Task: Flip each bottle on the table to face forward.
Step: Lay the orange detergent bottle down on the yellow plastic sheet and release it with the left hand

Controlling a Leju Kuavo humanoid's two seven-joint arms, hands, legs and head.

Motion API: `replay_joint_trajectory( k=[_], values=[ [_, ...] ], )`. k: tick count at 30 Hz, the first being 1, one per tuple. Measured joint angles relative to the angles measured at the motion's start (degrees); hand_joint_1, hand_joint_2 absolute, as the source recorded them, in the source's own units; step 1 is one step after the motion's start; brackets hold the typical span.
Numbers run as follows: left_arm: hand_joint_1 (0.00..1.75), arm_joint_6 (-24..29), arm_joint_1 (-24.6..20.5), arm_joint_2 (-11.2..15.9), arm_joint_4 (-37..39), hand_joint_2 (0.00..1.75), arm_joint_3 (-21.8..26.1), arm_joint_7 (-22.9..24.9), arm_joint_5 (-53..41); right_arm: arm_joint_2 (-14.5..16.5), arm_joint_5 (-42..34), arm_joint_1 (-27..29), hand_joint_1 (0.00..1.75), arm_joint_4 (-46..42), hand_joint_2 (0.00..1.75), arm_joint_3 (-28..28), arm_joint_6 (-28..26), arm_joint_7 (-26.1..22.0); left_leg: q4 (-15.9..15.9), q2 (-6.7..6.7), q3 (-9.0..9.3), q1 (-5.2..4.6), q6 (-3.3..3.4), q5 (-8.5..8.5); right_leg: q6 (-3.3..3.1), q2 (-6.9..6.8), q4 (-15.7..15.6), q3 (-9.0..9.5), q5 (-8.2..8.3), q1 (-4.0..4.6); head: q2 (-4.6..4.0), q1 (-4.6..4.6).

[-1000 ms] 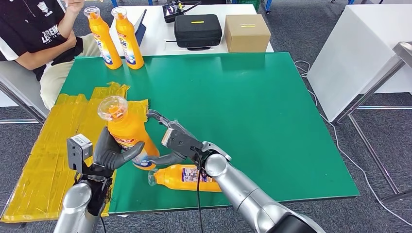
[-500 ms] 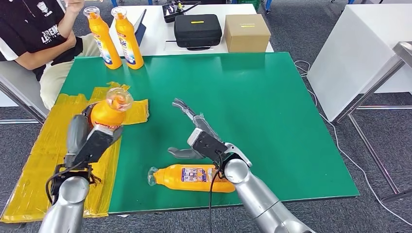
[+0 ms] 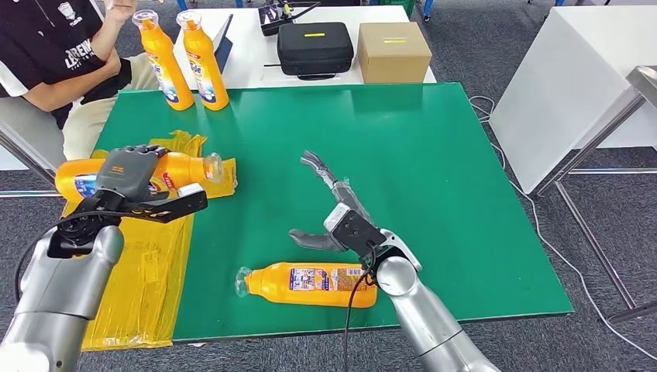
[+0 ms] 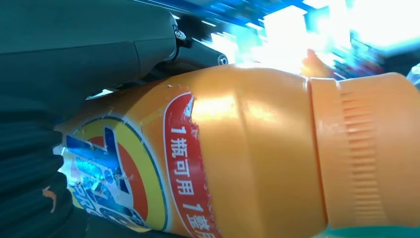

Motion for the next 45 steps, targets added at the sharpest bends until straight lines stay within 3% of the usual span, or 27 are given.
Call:
replay_joint_trajectory(
  k=[4,10,16,23,32,45],
  values=[
    [1.75,-2.7,-5.2,2.6,7.5,1.75,-2.1,-3.8,1.9,0.0,-0.2,0.0,0.0,0.0,1.75,-0.4,0.4,-0.2,0.0,0.03,-0.01,0.01,0.0,0.0,0.0,0.04,0.0,-0.01,0.0,0.0,-0.01,-0.02],
    [1.75,-14.9,-14.0,6.8,19.2,1.75,-5.6,-10.9,7.7,-0.2,-1.5,-0.1,0.0,0.3,1.75,-0.5,1.2,-0.3,0.0,0.03,-0.04,0.05,-0.02,0.01,0.0,0.05,0.1,-0.04,0.0,0.02,0.01,-0.01],
    [1.75,-17.9,-19.5,9.2,26.3,1.75,-7.5,-11.9,9.3,-0.4,-1.9,-0.1,0.0,0.5,1.75,-0.5,1.2,-0.2,0.0,-0.05,-0.05,0.05,-0.03,0.02,0.0,0.01,0.1,-0.03,0.0,0.02,-0.01,0.0],
    [1.75,-27.7,-23.8,11.5,31.5,1.75,-9.8,-13.0,11.7,-0.3,-3.0,-0.1,0.0,1.5,1.75,-0.5,1.6,0.3,0.0,-0.04,-0.07,0.04,-0.05,0.04,0.0,0.01,0.1,-0.03,0.0,0.02,0.01,0.01],
    [1.75,-29.7,-25.4,12.4,34.5,1.75,-11.7,-13.1,12.7,-0.3,-3.2,0.0,0.0,2.6,1.75,-0.4,1.6,0.3,0.0,-0.08,-0.07,0.04,-0.06,0.05,0.0,-0.02,0.1,-0.02,0.0,0.01,-0.01,0.01],
    [1.75,-28.8,-24.3,12.0,36.0,1.75,-12.7,-13.5,16.9,0.4,-3.7,-0.1,0.0,3.2,1.75,-0.4,1.6,1.2,0.0,-0.09,-0.07,0.04,-0.06,0.05,0.0,-0.02,0.1,-0.03,0.0,0.01,0.0,0.0]
  ],
)
